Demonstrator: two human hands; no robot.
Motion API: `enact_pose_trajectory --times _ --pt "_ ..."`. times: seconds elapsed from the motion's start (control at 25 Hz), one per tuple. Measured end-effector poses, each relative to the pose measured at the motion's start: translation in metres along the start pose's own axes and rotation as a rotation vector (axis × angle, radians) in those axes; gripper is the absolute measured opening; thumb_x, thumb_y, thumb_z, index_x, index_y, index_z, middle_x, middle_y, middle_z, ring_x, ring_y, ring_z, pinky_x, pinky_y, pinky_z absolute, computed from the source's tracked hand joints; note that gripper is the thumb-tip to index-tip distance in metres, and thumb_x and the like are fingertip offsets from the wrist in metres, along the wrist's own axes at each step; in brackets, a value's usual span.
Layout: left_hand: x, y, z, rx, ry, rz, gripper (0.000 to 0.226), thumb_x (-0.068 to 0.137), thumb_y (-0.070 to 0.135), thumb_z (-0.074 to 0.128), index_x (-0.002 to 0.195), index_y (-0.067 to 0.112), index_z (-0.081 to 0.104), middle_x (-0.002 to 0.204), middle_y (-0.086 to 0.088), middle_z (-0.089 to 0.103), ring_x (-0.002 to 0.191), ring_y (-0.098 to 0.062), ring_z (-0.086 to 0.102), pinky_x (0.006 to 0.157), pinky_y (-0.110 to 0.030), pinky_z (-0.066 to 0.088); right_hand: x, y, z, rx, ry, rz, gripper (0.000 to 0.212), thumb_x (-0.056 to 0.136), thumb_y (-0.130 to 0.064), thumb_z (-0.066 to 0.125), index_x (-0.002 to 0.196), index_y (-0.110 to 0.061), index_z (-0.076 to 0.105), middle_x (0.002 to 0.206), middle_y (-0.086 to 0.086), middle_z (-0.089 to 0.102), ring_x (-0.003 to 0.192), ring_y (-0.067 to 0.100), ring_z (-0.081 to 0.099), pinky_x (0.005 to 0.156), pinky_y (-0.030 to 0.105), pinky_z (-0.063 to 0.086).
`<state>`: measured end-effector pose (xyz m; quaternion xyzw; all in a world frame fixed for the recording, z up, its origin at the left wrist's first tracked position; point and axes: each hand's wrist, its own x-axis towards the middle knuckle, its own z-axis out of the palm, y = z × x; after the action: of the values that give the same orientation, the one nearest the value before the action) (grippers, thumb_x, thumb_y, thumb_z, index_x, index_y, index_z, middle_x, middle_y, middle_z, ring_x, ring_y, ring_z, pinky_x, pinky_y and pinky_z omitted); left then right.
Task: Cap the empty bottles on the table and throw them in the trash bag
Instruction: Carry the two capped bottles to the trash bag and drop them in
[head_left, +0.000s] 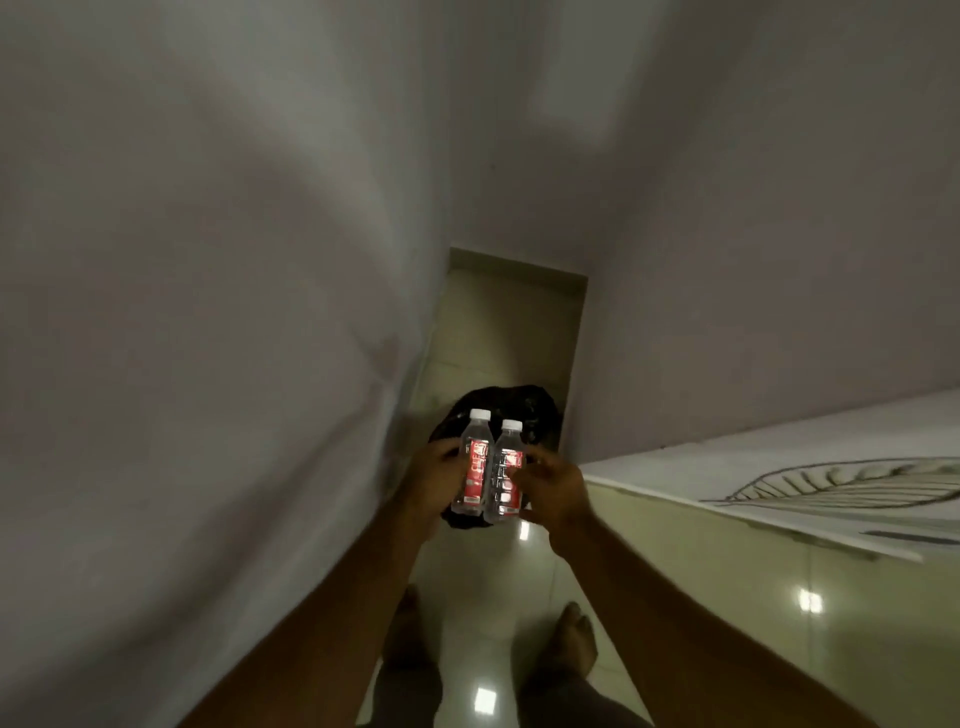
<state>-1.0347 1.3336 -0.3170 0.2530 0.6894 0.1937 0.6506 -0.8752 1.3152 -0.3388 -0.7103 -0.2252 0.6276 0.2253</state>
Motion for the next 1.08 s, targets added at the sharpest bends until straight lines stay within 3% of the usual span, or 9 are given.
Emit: enact_pose_trajectory --times 0.12,0.2,0.28,0.44,0.52,0.6,0.68,0.84,1.08 --pt "0.083 -0.039 0.008 0.056 0.021 -0.044 0.014 0.092 0.024 0.062 0.092 0.014 0.073 0.093 -0.010 0.075 0.077 -0.023 0.072 0.066 -0.029 0.056 0.083 0.046 0.018 -0.051 0.066 0.051 0.025 0.083 -0.020 0.071 0.104 -0.033 0.072 0.109 0.005 0.075 0.091 0.027 0.075 0.079 0.052 0.062" --pt "0.124 -0.067 0.014 0.093 0.064 -0.061 0.017 0.092 0.027 0.062 0.085 0.015 0.071 0.091 -0.009 0.073 0.075 -0.021 0.069 0.064 -0.028 0.054 0.127 0.073 0.028 -0.071 0.110 0.062 0.032 0.080 -0.029 0.070 0.112 -0.031 0.070 0.114 0.002 0.073 0.098 0.027 0.071 0.087 0.051 0.059" --pt "0.155 -0.092 0.018 0.143 0.095 -0.076 0.021 0.092 0.033 0.061 0.092 0.015 0.071 0.099 -0.009 0.072 0.086 -0.026 0.069 0.077 -0.035 0.056 0.151 0.090 0.037 -0.073 0.162 0.069 0.045 0.083 -0.037 0.070 0.125 -0.023 0.065 0.116 -0.001 0.068 0.106 0.028 0.066 0.097 0.049 0.053" --pt "0.160 -0.116 0.024 0.077 0.149 -0.047 0.032 0.093 0.023 0.052 0.119 0.008 0.062 0.126 -0.016 0.061 0.113 -0.036 0.058 0.101 -0.046 0.046 0.139 0.107 0.045 0.130 0.218 0.170 0.038 0.085 -0.022 0.069 0.122 -0.017 0.064 0.120 0.008 0.065 0.110 0.034 0.064 0.098 0.051 0.053" --pt "0.128 -0.105 0.024 0.067 0.160 -0.006 0.032 0.091 0.019 0.049 0.119 0.010 0.061 0.123 -0.012 0.061 0.114 -0.032 0.057 0.103 -0.048 0.045 0.109 0.104 0.047 0.241 0.231 0.194 0.024 0.087 -0.016 0.066 0.110 -0.017 0.066 0.118 0.014 0.067 0.106 0.035 0.066 0.093 0.050 0.056" --pt "0.081 -0.083 0.024 0.110 0.141 -0.005 0.026 0.094 0.006 0.048 0.116 0.010 0.061 0.111 -0.004 0.059 0.106 -0.022 0.057 0.097 -0.039 0.048 0.063 0.087 0.043 0.305 0.244 0.202 0.016 0.092 -0.012 0.061 0.107 -0.013 0.066 0.110 0.015 0.068 0.094 0.030 0.066 0.083 0.043 0.056" --pt "0.032 -0.065 0.024 0.124 0.125 0.030 0.024 0.093 0.000 0.048 0.107 0.011 0.064 0.114 -0.010 0.061 0.108 -0.027 0.058 0.095 -0.036 0.047 0.008 0.067 0.035 0.337 0.240 0.209 0.015 0.096 -0.014 0.058 0.108 -0.010 0.066 0.104 0.013 0.067 0.089 0.025 0.062 0.079 0.041 0.053" --pt "-0.072 -0.008 0.039 0.310 0.057 0.137 0.032 0.093 0.005 0.051 0.123 0.006 0.062 0.114 -0.008 0.061 0.113 -0.027 0.059 0.096 -0.032 0.046 -0.119 0.010 -0.010 0.437 0.246 0.143 0.017 0.099 -0.018 0.054 0.111 -0.012 0.065 0.100 0.006 0.068 0.094 0.025 0.062 0.082 0.039 0.054" --pt "-0.251 0.071 0.140 0.435 -0.290 0.249 0.017 0.088 0.014 0.062 0.099 0.026 0.066 0.101 -0.003 0.070 0.097 -0.020 0.065 0.088 -0.036 0.053 -0.298 -0.027 -0.143 0.740 0.424 -0.005 0.020 0.099 -0.022 0.055 0.114 -0.013 0.064 0.100 0.007 0.068 0.088 0.022 0.064 0.076 0.035 0.053"
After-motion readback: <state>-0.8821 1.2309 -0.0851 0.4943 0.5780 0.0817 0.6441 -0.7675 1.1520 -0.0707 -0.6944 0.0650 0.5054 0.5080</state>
